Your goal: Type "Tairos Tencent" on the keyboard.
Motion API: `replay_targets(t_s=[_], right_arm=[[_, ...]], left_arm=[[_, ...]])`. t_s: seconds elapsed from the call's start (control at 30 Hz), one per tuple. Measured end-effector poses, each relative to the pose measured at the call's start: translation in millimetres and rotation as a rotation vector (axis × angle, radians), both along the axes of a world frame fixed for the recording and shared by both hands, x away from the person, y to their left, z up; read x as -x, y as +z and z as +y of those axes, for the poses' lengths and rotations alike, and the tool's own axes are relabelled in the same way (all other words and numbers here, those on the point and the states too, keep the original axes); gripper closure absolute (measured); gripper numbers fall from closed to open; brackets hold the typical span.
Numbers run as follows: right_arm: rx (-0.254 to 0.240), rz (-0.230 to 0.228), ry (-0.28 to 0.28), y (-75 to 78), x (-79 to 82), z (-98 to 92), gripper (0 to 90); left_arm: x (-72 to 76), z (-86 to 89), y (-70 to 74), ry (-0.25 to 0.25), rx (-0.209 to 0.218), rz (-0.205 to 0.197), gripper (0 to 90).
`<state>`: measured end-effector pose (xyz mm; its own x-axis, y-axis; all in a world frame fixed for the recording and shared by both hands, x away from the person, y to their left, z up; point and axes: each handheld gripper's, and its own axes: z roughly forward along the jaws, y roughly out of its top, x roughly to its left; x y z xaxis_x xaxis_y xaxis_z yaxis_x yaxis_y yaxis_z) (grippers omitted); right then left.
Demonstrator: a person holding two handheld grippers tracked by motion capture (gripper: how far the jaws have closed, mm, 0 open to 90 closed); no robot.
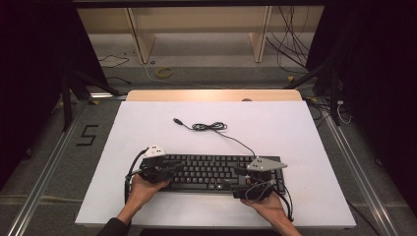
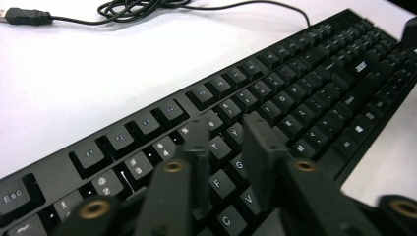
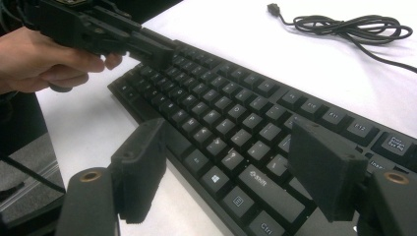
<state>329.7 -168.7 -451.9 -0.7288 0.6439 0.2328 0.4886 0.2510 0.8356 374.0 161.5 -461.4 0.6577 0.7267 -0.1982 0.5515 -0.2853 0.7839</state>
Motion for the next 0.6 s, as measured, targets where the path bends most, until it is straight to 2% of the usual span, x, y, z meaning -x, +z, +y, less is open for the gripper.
replay_targets(t_s=[0.27, 0.6], right_arm=[[-0.002, -0.005, 0.000, 0.1, 2.6, -1.9, 31.2], [-0.002, -0.005, -0.001, -0.2, 4.6, -3.2, 31.2]], left_arm=[[-6.8, -14.4, -2.1, -0.036, -0.053, 0.008, 88.3], [-12.1, -17.9, -6.5, -0.033, -0.078, 0.028, 89.0]])
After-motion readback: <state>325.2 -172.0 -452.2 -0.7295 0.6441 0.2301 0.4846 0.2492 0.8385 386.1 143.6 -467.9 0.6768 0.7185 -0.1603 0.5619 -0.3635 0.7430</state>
